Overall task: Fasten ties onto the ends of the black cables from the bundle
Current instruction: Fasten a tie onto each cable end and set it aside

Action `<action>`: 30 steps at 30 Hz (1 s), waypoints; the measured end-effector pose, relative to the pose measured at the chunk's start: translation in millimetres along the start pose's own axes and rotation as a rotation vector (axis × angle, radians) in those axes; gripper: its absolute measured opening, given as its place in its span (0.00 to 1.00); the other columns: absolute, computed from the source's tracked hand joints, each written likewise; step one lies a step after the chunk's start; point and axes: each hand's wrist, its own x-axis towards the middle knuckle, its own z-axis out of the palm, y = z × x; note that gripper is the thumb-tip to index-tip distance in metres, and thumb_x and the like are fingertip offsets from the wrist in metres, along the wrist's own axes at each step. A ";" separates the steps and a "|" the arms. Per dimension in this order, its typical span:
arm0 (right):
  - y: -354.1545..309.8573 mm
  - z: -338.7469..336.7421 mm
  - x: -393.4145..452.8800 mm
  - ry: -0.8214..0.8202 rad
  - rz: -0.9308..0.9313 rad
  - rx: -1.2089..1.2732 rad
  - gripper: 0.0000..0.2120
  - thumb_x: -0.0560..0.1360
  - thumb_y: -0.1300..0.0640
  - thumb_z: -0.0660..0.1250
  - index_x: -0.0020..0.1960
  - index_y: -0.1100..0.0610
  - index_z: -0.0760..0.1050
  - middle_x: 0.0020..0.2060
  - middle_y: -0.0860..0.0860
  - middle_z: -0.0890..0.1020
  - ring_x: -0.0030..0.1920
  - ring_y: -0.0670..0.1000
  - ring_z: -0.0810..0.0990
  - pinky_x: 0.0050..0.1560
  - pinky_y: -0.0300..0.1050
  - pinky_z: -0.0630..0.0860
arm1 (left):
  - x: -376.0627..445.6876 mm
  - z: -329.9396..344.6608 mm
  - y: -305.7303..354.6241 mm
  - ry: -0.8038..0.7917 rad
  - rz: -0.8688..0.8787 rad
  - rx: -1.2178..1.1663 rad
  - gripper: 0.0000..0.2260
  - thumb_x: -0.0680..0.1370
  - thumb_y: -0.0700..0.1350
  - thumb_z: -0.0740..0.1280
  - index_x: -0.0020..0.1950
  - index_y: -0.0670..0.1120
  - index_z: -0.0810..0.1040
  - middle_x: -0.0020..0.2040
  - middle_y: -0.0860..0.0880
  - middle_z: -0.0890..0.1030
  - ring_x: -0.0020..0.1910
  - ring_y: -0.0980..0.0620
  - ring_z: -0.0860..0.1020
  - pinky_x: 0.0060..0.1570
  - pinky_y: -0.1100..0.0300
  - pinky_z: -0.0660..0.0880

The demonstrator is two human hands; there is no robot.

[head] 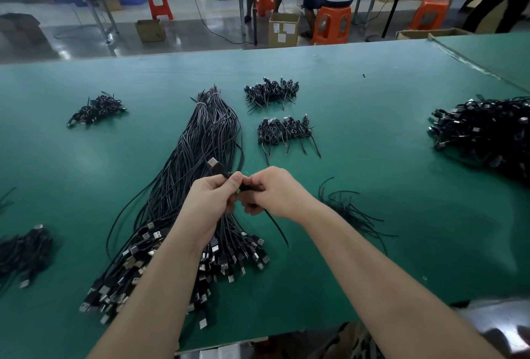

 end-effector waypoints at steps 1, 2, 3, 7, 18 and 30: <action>0.8 1.6 0.8 -0.002 0.023 0.029 0.08 0.79 0.57 0.70 0.48 0.62 0.83 0.39 0.58 0.87 0.41 0.55 0.87 0.52 0.60 0.83 | 1.6 0.0 -0.4 0.023 0.001 0.016 0.11 0.81 0.46 0.69 0.44 0.42 0.87 0.32 0.47 0.75 0.35 0.49 0.71 0.40 0.52 0.71; 1.2 2.7 1.3 -0.006 0.042 0.056 0.09 0.79 0.57 0.70 0.48 0.63 0.83 0.40 0.59 0.86 0.41 0.56 0.87 0.53 0.60 0.83 | 3.5 -0.3 -1.4 0.043 0.002 0.027 0.11 0.80 0.46 0.70 0.44 0.41 0.87 0.31 0.48 0.75 0.34 0.50 0.72 0.39 0.54 0.72; 1.4 3.7 1.8 -0.007 0.056 0.075 0.09 0.79 0.57 0.70 0.48 0.63 0.83 0.40 0.59 0.86 0.42 0.57 0.87 0.53 0.61 0.82 | 5.0 -0.1 -2.3 0.060 0.005 0.039 0.11 0.79 0.47 0.71 0.43 0.40 0.87 0.31 0.48 0.75 0.33 0.51 0.73 0.37 0.55 0.74; -0.1 5.4 2.2 0.017 0.087 0.102 0.09 0.80 0.56 0.69 0.47 0.62 0.83 0.39 0.59 0.86 0.41 0.57 0.87 0.53 0.60 0.83 | 8.5 1.4 -7.2 0.082 0.020 0.042 0.08 0.76 0.45 0.74 0.41 0.42 0.87 0.32 0.48 0.79 0.32 0.53 0.77 0.35 0.61 0.77; 1.2 5.5 -6.5 0.074 0.147 0.012 0.13 0.81 0.62 0.66 0.37 0.57 0.77 0.32 0.53 0.81 0.27 0.46 0.80 0.30 0.35 0.78 | 19.8 -10.6 -19.5 -0.026 0.154 0.265 0.09 0.75 0.52 0.76 0.54 0.53 0.83 0.33 0.50 0.76 0.30 0.54 0.70 0.31 0.58 0.67; 7.1 27.1 -11.3 0.052 0.047 -0.123 0.14 0.85 0.53 0.54 0.56 0.61 0.74 0.46 0.56 0.81 0.42 0.55 0.77 0.45 0.52 0.74 | 25.1 -7.2 -24.6 -0.014 0.101 0.077 0.10 0.81 0.42 0.68 0.40 0.42 0.79 0.26 0.51 0.72 0.22 0.55 0.64 0.22 0.63 0.62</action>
